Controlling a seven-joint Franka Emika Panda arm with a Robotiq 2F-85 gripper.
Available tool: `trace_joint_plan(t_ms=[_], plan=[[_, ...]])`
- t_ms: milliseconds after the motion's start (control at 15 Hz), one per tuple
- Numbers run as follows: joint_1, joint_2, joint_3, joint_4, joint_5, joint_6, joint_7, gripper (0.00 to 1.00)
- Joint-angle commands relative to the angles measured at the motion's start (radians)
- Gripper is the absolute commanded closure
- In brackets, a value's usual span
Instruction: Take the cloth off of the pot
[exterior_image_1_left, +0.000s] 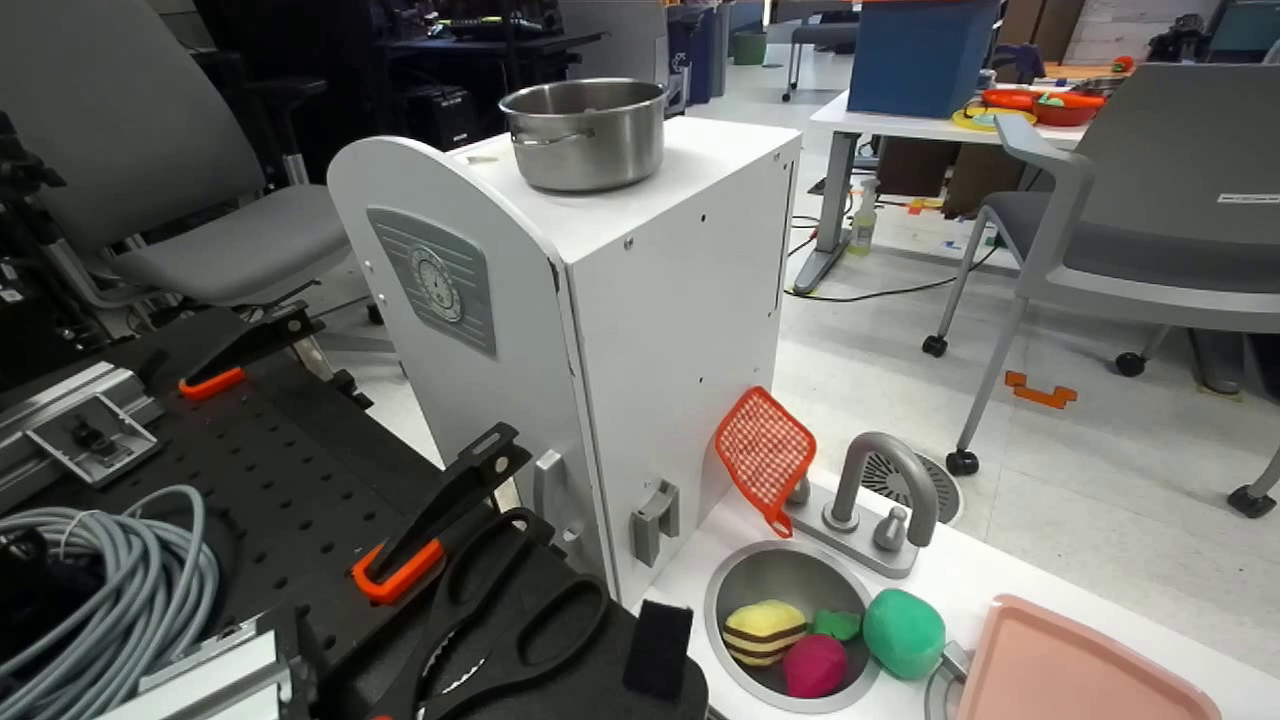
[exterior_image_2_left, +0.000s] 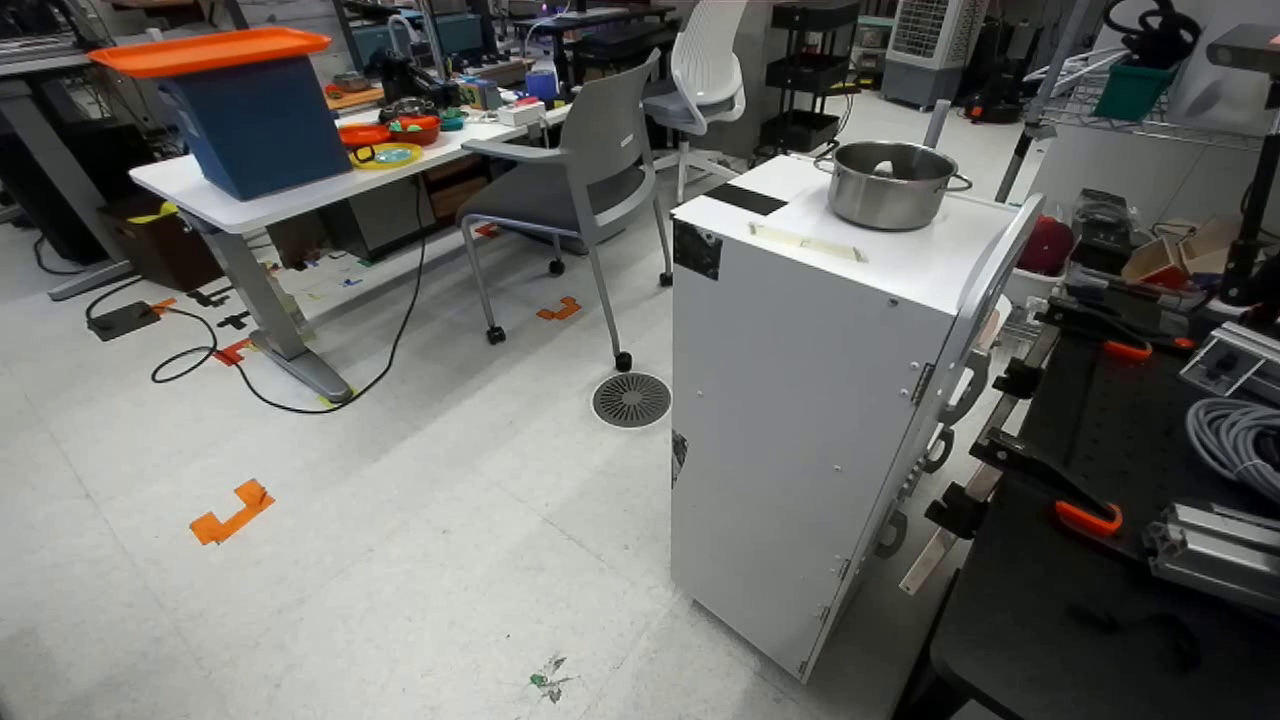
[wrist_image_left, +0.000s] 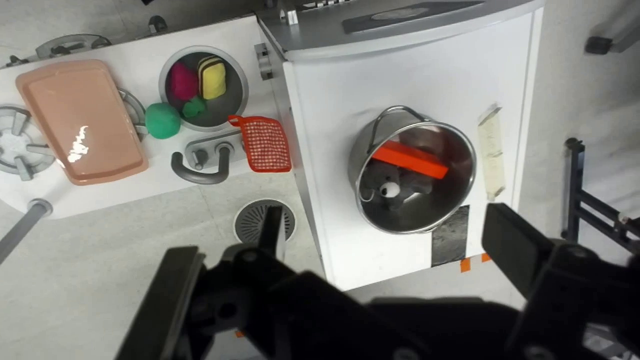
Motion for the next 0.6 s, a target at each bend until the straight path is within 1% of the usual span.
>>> trace_joint_plan(t_ms=[0, 267, 333, 533], plan=[[0.045, -0.022, 0.045, 0.007, -0.040, -0.037, -0.007, 0.00], [0.099, -0.037, 0.099, -0.031, -0.063, -0.019, -0.021, 0.00], [0.090, -0.004, 0.082, -0.008, -0.039, -0.008, -0.001, 0.00], [0.107, -0.004, 0.098, -0.017, -0.043, -0.008, -0.003, 0.00]])
